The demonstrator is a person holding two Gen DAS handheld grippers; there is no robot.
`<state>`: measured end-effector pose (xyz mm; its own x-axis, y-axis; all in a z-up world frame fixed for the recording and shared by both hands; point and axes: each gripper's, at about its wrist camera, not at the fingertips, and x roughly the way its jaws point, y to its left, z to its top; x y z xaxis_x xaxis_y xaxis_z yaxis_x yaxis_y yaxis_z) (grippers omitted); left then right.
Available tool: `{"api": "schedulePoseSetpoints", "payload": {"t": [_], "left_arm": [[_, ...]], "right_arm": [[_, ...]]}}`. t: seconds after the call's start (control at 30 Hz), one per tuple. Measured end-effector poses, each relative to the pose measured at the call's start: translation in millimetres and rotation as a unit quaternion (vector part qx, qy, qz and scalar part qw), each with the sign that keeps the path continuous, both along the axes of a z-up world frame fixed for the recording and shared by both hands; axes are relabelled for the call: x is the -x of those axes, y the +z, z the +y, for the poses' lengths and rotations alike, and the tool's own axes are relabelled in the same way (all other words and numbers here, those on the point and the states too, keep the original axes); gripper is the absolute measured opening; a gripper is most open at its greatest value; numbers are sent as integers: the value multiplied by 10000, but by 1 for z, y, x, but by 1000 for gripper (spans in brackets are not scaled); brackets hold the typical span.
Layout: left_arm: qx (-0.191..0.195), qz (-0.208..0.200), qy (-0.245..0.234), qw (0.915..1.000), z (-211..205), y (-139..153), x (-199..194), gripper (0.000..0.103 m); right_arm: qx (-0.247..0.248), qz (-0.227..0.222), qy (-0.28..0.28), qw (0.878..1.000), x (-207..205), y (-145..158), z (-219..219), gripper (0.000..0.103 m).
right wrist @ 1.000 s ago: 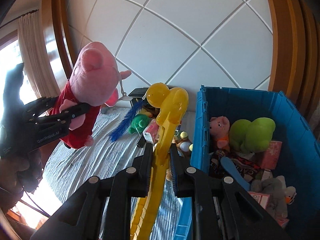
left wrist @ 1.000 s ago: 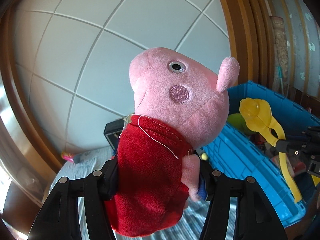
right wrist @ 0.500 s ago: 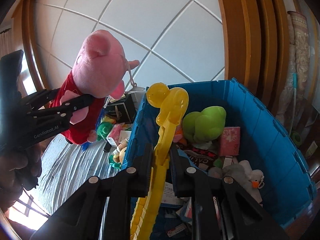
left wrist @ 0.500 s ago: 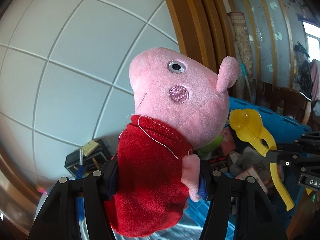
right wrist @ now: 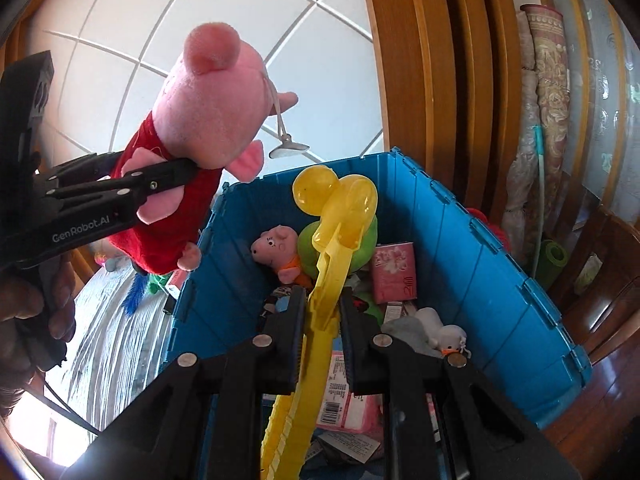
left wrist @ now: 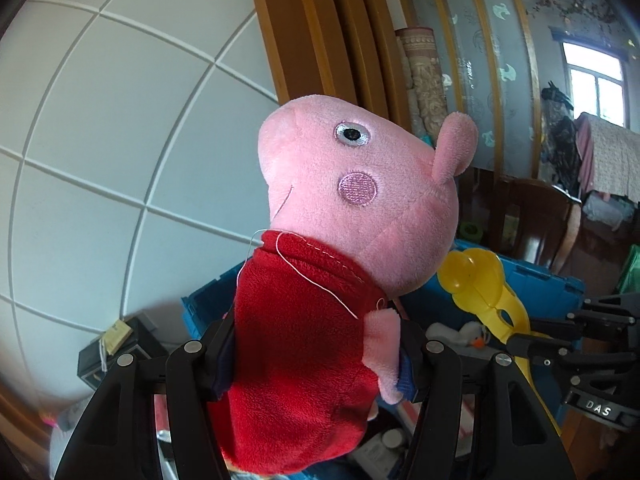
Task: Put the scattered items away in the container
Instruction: 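Lift the pig plush and yellow tongs and carry both over the crate, then open both tools to drop the pig plush and tongs into the crate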
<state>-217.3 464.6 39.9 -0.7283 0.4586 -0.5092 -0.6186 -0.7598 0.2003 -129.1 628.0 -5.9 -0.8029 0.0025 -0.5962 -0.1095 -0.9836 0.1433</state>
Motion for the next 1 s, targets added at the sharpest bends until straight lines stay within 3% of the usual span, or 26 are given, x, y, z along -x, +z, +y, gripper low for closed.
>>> {"api": "schedulePoseSetpoints", "payload": {"t": [0.53,0.7,0.73,0.77,0.8,0.83,0.87,1.0], "left_arm": [[63,31,-4,10000,47,7,27,63],[78,8,98,9999,45,7,34,74],[114,-25,101,9999,45,6,37,79],[139,-58,87,9998,46,5,38,82],[117,-45,84,9999,46,6,39,84],[76,25,152,9999,44,7,40,91],[24,76,209,9998,41,9,40,102],[-41,103,250,9996,35,11,44,102]], "right_arm": [[12,61,-281,9996,20,3,30,16],[78,101,-432,9990,28,3,36,19],[31,93,-481,9988,29,4,37,26],[32,135,-521,9985,29,5,38,55],[56,196,-540,9983,29,7,39,93],[51,260,-560,9981,28,8,40,103],[45,256,-574,9980,28,10,41,103],[72,220,-579,9981,28,9,41,103]]}}
